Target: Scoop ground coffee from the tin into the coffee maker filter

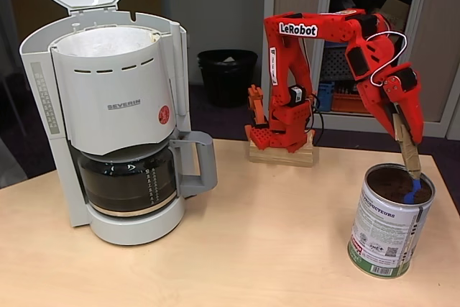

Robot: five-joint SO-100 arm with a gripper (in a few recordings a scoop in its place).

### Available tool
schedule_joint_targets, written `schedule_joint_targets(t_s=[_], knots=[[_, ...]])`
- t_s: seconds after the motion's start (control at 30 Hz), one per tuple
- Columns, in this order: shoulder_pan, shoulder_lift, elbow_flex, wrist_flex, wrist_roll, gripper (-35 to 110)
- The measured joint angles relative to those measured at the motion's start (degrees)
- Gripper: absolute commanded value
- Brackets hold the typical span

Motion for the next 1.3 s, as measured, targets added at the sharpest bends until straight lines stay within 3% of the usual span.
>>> schedule_joint_targets(t_s=[0.57,1.3], knots=[[1.2,23.0,23.0,-4.1,4.7,0],[-2.3,32.8,23.0,-1.4,11.2,0]])
